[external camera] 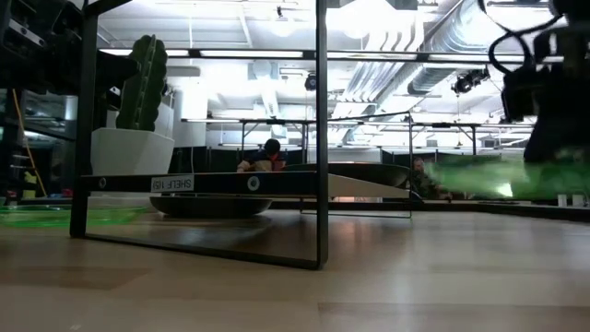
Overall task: Place and stack plates onto a shelf
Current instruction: Put the top right green plate on the shelf
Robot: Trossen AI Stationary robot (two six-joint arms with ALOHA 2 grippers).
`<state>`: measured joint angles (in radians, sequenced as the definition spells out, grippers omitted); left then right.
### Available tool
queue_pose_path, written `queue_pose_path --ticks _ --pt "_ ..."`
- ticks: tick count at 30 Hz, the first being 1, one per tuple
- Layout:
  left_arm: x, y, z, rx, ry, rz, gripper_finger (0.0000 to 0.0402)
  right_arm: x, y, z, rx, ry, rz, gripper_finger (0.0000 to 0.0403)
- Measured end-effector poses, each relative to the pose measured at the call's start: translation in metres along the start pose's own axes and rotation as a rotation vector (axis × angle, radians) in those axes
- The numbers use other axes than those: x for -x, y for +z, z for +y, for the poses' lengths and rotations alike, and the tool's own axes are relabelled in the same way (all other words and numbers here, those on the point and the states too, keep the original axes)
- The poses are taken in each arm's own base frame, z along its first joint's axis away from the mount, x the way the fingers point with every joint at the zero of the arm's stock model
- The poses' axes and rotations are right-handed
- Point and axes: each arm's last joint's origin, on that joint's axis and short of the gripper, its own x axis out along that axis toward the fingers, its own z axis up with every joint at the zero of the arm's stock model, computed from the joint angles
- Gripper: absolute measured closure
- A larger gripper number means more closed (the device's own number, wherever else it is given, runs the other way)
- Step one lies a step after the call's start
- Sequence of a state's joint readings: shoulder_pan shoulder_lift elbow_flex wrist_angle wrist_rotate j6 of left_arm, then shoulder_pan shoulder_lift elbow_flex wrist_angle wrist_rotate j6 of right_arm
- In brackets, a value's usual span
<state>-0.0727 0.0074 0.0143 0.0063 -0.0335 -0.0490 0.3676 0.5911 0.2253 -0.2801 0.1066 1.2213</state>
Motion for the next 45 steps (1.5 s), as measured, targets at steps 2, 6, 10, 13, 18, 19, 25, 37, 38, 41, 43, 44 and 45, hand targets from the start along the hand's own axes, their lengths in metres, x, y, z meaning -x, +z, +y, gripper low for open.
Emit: queue_pose_path --ticks 2,6,10,13,18,19,25,37,38,41,43,44,45 --pt "0.0 0.0 0.0 0.0 0.001 0.0 0.0401 0.003 0.004 0.01 0.063 0.109 -0.035 0.0403" --pt "0.0 0.0 0.0 0.0 0.0 0.0 0.0401 0.007 0.016 0.027 0.151 0.249 -0.223 0.0403" --pt "0.0 0.0 0.0 0.0 0.001 0.0 0.0402 0.004 0.026 0.027 0.144 0.177 -0.401 0.0403" --pt "0.0 0.0 0.0 0.0 0.0 0.0 0.0402 -0.005 0.031 0.025 0.099 0.119 -0.46 0.0403" --pt "0.0 0.0 0.0 0.0 0.0 0.0 0.0402 -0.028 0.037 0.028 0.068 0.117 -0.493 0.0403" --pt "0.0 0.0 0.0 0.0 0.0 0.0 0.0401 -0.034 0.038 0.029 0.065 0.119 -0.505 0.0403" --pt "0.0 0.0 0.0 0.0 0.0 0.0 0.0402 -0.07 0.043 0.038 0.085 0.09 -0.514 0.0403" --pt "0.0 0.0 0.0 0.0 0.001 0.0 0.0401 -0.14 0.061 0.079 0.228 0.026 -0.429 0.0403" --pt "0.0 0.0 0.0 0.0 0.001 0.0 0.0401 -0.143 0.062 0.079 0.223 0.024 -0.424 0.0403" --pt "0.0 0.0 0.0 0.0 0.0 0.0 0.0402 -0.148 0.065 0.074 0.22 -0.002 -0.419 0.0403" --pt "0.0 0.0 0.0 0.0 0.0 0.0 0.0402 -0.15 0.067 0.071 0.21 -0.008 -0.415 0.0403" --pt "0.0 0.0 0.0 0.0 0.0 0.0 0.0402 -0.151 0.068 0.07 0.206 -0.011 -0.413 0.0403" --pt "0.0 0.0 0.0 0.0 0.0 0.0 0.0402 -0.151 0.069 0.069 0.206 -0.013 -0.415 0.0403"
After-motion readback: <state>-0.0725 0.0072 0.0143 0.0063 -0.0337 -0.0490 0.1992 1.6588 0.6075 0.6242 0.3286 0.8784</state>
